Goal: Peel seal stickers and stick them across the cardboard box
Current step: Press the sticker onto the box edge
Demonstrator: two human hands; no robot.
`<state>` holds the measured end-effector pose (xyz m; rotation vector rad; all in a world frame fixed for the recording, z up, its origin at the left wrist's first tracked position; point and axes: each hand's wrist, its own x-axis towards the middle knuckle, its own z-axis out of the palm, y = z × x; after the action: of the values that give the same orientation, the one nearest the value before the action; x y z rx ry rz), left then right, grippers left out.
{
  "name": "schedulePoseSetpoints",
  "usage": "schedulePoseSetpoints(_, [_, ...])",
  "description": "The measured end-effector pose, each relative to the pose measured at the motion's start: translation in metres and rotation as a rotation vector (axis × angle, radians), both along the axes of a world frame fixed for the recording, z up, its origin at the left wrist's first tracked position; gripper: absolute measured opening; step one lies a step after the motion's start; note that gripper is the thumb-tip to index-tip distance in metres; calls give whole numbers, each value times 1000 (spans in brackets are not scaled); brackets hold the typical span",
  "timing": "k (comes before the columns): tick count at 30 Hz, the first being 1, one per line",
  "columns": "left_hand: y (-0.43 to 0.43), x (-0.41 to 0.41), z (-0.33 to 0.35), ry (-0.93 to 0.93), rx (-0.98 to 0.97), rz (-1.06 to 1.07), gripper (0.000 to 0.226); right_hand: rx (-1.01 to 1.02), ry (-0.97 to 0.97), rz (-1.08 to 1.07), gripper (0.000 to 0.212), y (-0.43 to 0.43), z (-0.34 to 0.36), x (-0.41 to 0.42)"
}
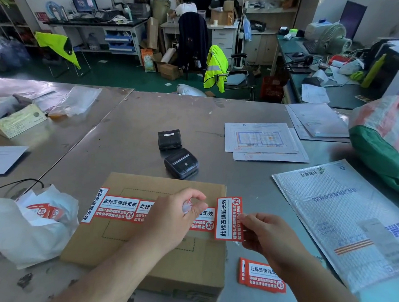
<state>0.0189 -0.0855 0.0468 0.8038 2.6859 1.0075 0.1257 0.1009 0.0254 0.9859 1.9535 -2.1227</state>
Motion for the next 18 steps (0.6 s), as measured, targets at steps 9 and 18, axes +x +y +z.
schedulePoseSetpoints(9, [2,-4,-6,89,-136,-137,36,-102,0,-50,31,-6,5,0])
schedulePoseSetpoints(18, [7,-6,-14,71,-190,-174,49,-133,-14,-106,25,-12,9,-1])
